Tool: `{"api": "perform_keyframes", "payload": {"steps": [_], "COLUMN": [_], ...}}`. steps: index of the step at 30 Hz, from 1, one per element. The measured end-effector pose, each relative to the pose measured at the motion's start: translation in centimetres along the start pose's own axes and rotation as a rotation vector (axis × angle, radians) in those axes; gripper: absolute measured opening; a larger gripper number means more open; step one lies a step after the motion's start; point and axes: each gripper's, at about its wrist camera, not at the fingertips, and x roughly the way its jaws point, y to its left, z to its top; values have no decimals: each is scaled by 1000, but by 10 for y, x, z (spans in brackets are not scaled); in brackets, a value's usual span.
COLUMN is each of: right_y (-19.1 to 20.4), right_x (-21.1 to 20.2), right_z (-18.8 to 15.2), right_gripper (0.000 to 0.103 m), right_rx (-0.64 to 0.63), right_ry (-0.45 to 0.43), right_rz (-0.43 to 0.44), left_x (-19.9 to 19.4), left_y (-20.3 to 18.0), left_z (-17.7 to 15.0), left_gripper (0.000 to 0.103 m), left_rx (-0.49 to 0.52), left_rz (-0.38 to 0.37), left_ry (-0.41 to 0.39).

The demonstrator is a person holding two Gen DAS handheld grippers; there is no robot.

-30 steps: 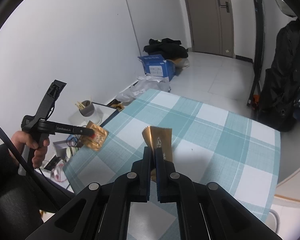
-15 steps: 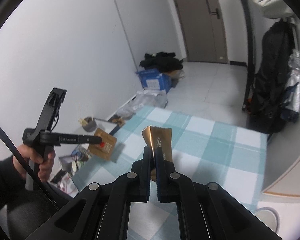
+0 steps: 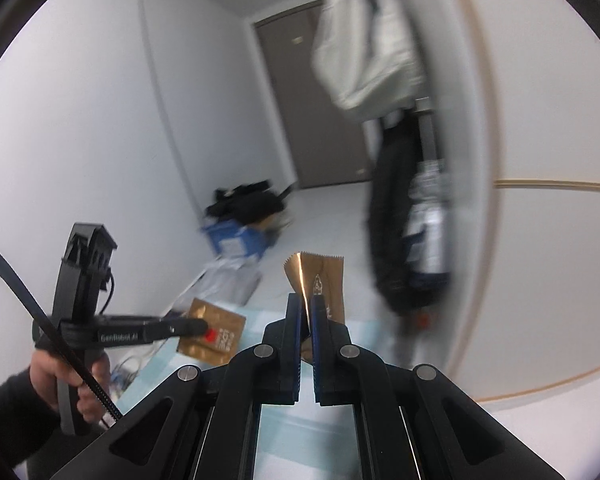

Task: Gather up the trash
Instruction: 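Carry both sachets with both grippers to the grey bin, then open both grippers over the grey bin to drop the sachets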

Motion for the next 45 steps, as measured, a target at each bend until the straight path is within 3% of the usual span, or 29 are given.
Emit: {"api": "perform_keyframes", "payload": {"steps": [6, 10, 20, 26, 29, 32, 38, 40, 42, 45], "right_y": [-76, -128, -216, -240, -250, -255, -259, -260, -260, -261], "right_x": [-25, -21, 32, 70, 88, 104, 113, 113, 106, 99], "right_z": [-19, -57, -168, -228, -251, -269, -294, -298, -298, -295], "right_gripper": [3, 3, 3, 4, 8, 15, 19, 25, 41, 52], "right_rx": [124, 241, 502, 626, 688, 740, 769, 774, 776, 790], "right_ry": [16, 72, 261, 384, 436, 483, 539, 544, 542, 535], "right_rz": [-102, -147, -112, -89, -86, -78, -88, -87, -99, -122], "left_x": [72, 125, 237, 274, 287, 301, 311, 314, 313, 303], "left_y": [-50, -67, -86, -85, -85, -82, -87, -90, -90, -91], "left_z": [-3, -15, -50, -70, -79, -87, -96, -98, -98, -94], "left_gripper": [0, 0, 0, 0, 0, 0, 2, 9, 28, 52], "left_rx": [70, 85, 144, 160, 173, 146, 111, 120, 129, 144], "left_rz": [-74, -89, -85, -57, -44, -41, 10, 23, 41, 61], "left_ry": [117, 232, 472, 585, 643, 694, 772, 791, 789, 753]}}
